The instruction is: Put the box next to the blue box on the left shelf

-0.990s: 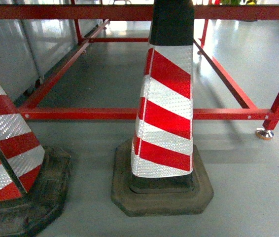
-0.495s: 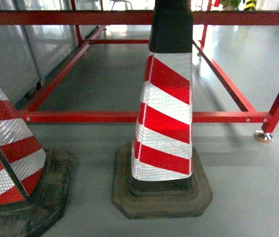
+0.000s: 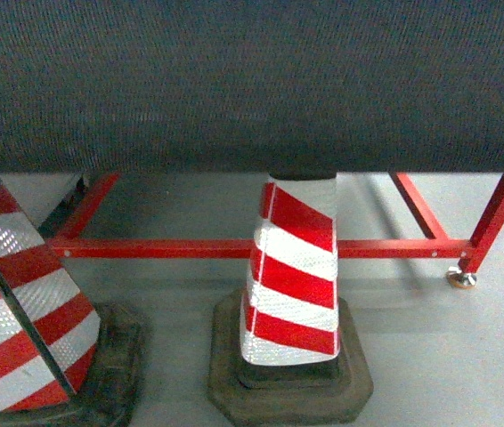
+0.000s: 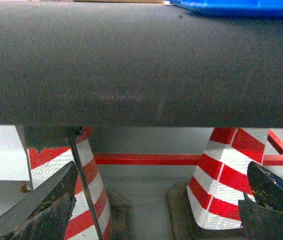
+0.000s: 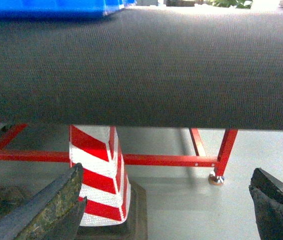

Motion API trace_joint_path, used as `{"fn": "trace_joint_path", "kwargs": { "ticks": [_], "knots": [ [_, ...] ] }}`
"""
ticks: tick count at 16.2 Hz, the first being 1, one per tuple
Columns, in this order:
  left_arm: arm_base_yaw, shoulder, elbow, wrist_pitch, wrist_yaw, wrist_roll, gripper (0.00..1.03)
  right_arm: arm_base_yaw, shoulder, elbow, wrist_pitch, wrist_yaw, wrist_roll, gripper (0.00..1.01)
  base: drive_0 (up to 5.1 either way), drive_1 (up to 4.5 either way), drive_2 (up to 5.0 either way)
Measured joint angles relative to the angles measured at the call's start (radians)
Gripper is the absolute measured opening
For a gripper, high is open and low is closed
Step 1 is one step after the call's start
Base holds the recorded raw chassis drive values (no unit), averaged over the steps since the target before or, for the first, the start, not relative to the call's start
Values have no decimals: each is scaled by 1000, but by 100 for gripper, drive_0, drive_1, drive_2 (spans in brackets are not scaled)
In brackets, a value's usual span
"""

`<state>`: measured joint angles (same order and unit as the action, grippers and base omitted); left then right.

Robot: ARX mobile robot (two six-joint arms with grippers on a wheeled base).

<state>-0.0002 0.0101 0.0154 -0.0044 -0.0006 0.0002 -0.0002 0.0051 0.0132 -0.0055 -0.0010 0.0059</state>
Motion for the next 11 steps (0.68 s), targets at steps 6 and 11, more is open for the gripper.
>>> {"fn": "trace_joint_path", "kwargs": {
  "ticks": [6,11],
  "knots": [
    [0,0,0,0,0,0,98,0,0,0,-1,1,0,98,0,0,0],
    [0,0,0,0,1,1,98,0,0,0,0,0,0,98,0,0,0]
  ]
}}
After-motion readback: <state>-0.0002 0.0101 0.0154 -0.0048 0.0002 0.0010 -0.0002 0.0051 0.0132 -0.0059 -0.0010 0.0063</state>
